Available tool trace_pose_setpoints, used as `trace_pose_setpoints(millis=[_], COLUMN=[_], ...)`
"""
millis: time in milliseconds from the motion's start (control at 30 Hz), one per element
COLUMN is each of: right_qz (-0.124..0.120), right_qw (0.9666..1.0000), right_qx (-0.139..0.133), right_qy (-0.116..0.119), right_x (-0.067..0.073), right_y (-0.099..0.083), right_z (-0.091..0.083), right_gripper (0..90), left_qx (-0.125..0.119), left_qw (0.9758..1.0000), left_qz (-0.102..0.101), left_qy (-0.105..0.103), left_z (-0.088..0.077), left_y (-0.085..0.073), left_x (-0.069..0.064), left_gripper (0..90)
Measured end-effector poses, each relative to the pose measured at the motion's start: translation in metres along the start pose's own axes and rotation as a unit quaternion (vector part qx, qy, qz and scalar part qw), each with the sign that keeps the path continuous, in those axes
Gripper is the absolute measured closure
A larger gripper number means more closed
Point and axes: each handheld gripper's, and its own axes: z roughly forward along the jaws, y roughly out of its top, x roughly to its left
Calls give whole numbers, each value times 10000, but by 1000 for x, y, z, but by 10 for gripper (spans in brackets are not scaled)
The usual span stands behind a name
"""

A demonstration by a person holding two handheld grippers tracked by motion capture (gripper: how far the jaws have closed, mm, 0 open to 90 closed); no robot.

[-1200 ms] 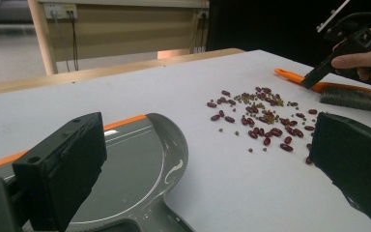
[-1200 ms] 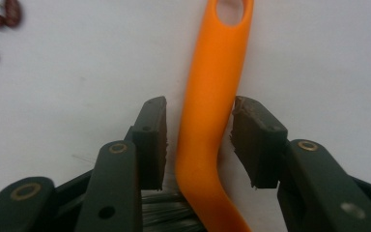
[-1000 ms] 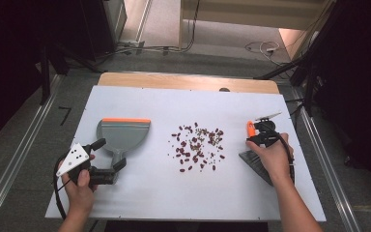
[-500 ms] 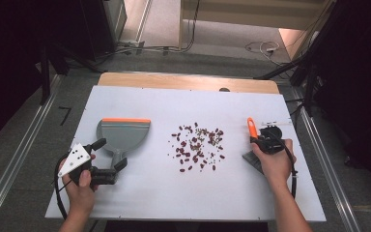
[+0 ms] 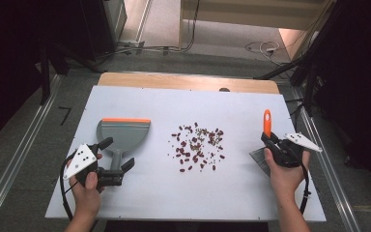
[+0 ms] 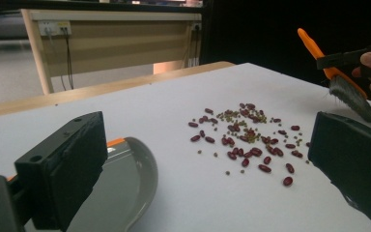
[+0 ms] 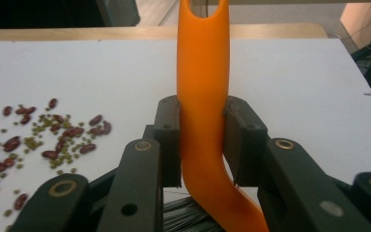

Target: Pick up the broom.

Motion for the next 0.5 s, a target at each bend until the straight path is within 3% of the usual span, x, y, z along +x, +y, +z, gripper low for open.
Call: trace_pose_setpoints(millis=[133,267,367,500], right_qz=[176,159,187,229], right_qw=[9993,9985,9975,9953], right_qx=[-306,-483,-658,-908], right_qy=[102,180,169,237], right_x=[2,4,7,13], right_y=[3,6,9,17], right_z=[-11,-19,-25,-34], right_gripper=[682,683,683,683], left_qx=[-44,-123,-116,-53], left_qw=[9997,9989,9991,9985], left_qz=[9,-5,-75,-91], left_qy=[-227,-453,-403,-533], left_z=[5,9,14,23], left_y=[11,23,28,32], left_x=[-12,-22,-29,-35], left_gripper=[25,25,44,48])
